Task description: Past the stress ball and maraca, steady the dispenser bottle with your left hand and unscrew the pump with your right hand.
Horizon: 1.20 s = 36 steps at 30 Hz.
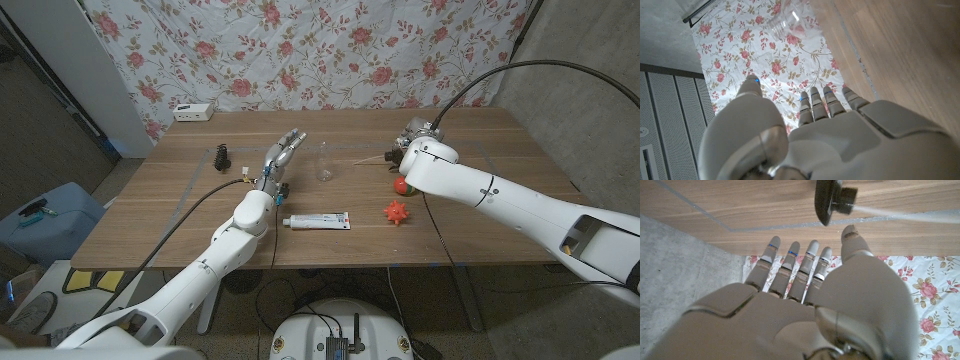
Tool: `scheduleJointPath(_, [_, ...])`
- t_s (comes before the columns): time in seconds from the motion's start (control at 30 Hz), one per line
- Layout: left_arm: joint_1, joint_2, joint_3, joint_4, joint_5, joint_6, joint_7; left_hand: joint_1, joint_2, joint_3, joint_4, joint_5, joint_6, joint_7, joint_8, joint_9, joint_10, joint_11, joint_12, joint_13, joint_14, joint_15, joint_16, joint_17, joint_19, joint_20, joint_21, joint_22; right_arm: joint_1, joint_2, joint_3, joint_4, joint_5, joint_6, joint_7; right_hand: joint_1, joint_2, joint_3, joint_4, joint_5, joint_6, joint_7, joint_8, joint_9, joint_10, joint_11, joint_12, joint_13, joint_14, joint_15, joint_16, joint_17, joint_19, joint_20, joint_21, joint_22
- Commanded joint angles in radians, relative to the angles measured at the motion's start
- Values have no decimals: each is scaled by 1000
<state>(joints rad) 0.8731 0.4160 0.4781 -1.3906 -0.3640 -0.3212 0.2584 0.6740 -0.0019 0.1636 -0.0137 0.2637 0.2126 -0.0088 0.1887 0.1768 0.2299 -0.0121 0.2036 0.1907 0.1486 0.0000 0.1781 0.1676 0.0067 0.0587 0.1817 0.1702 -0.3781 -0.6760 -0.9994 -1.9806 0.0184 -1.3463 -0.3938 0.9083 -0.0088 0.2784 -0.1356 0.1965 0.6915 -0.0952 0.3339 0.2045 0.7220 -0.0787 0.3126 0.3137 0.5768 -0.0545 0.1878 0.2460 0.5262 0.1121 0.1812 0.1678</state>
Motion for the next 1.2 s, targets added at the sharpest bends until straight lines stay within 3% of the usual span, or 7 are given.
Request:
scheduleJointPath(0.03, [8, -17, -11, 19, -27, -23, -8, 3, 13, 2, 8, 0, 4, 1, -1, 3, 8, -1, 5, 2, 6, 1, 2, 1, 4, 1, 7, 1, -12, -11, 13, -6, 23, 22, 46, -21, -3, -2, 7, 13, -42, 16, -21, 1, -44, 17, -20, 5, -33, -31, -3, 3, -18, 10, -2, 1])
scheduleJointPath(0.63, [-26, -25, -15, 86, -54, -79, -73, -22, 40, 1, 26, -8, -7, 3, -5, 3, -4, 4, 1, 2, -12, 6, -2, 3, -3, 0, 5, 1, -62, -64, 69, -27, 38, 152, 102, -202, -58, -72, 63, 42, -251, 77, -123, 10, -300, 106, -124, -17, -244, 78, -7, -18, -97, 25, -3, 1])
scheduleJointPath(0.73, [-31, -25, -15, 89, -56, -71, -75, -25, 44, 1, 28, -9, -7, 3, -5, 3, -5, 3, 1, 2, -12, 4, -2, 3, -3, 0, 5, 1, -75, -64, 87, -21, 42, 175, 110, -230, -64, -85, 73, 49, -290, 77, -136, 10, -339, 121, -131, -21, -275, 97, -6, -22, -107, 24, -2, 1])
scheduleJointPath(0.77, [-32, -25, -14, 92, -58, -72, -78, -25, 45, 2, 28, -9, -7, 3, -5, 3, -6, 3, 0, 2, -13, 5, -2, 3, -3, -1, 5, 1, -79, -68, 93, -20, 45, 189, 115, -247, -69, -95, 78, 55, -314, 38, -142, 10, -352, 128, -129, -25, -286, 105, -3, -26, -114, 24, -1, 1])
scheduleJointPath(0.8, [-34, -26, -15, 97, -60, -77, -84, -26, 46, 2, 29, -9, -7, 3, -5, 3, -6, 4, 0, 2, -13, 5, -2, 3, -4, 0, 5, 1, -85, -68, 102, -18, 47, 199, 117, -259, -74, -104, 80, 65, -327, 33, -142, 10, -372, 133, -128, -30, -302, 116, -2, -31, -116, 23, 2, 1])
scheduleJointPath(0.9, [-40, -28, -15, 108, -66, -81, -91, -28, 49, 2, 30, -11, -7, 4, -5, 3, -7, 3, 0, 2, -14, 5, -2, 3, -4, 0, 5, 1, -102, -74, 124, -16, 54, 236, 126, -295, -83, -127, 91, 79, -365, 105, -146, 8, -408, 166, -127, -42, -336, 135, -1, -38, -135, 24, 1, 1])
scheduleJointPath(1.2, [-55, -31, -17, 138, -81, -101, -123, -31, 56, 2, 32, -14, -7, 5, -5, 3, -9, 2, 0, 1, -16, 5, -2, 2, -2, -1, 6, 1, -225, -92, 259, -4, 105, 432, 108, -383, -106, -180, 125, 94, -436, 90, -148, 2, -481, 181, -129, -65, -407, 181, -4, -42, -193, 10, -6, 0])
